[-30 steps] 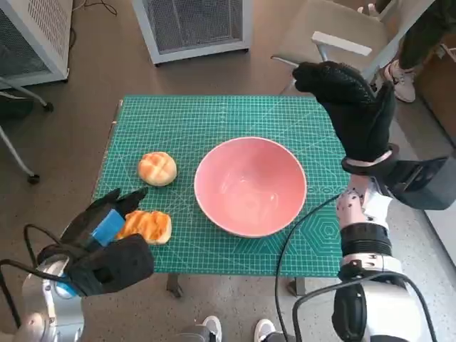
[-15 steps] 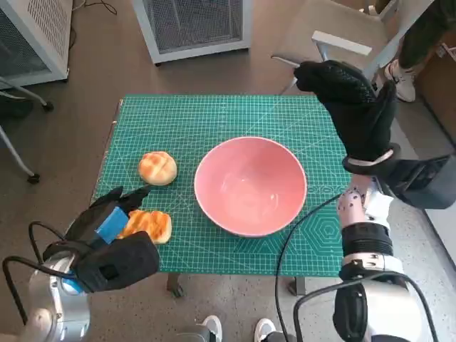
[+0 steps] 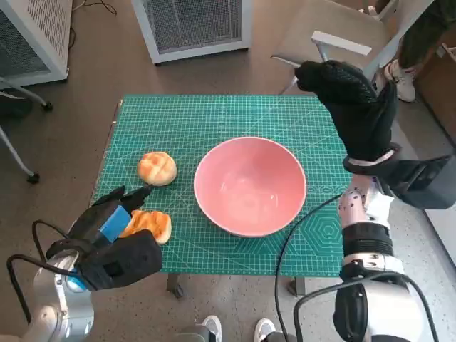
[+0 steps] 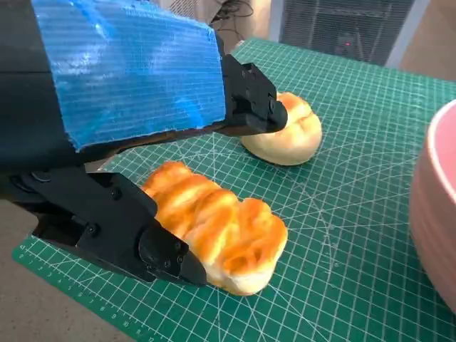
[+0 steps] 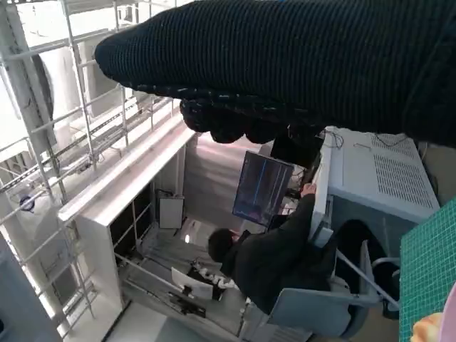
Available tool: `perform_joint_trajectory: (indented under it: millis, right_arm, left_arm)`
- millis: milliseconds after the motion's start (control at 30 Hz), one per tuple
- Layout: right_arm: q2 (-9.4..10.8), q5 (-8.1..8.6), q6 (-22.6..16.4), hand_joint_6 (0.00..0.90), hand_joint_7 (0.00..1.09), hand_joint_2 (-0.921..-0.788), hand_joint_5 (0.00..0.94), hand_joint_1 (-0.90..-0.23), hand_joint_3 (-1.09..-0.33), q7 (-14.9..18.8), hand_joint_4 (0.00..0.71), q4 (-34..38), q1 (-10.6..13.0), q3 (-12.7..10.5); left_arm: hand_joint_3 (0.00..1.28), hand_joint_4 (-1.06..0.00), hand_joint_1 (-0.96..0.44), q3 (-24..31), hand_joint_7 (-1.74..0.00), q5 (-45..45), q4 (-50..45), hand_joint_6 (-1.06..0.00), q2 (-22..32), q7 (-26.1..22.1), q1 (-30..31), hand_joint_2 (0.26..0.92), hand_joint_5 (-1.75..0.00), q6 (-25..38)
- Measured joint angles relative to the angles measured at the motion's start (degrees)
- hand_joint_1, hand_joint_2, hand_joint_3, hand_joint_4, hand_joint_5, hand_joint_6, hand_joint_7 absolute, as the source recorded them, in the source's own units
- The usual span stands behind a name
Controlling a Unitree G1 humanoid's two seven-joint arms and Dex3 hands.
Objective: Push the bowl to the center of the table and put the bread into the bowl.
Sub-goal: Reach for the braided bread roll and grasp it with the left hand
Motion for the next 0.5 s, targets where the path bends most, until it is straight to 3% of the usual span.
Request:
perform_joint_trajectory:
  millis: [500]
  right_arm:
    - [-0.32,0.06,0.07,0.026,0.51,-0.921,0.000,-0.584,-0.642,0.18,0.167,0.17,0.00,-0.09]
  left_arm:
    - [0.00,-0.18,-0.14,-1.65,0.00,2.21,2.11,-0.34,-1.55,0.01,-1.84,0.768,0.00,0.00]
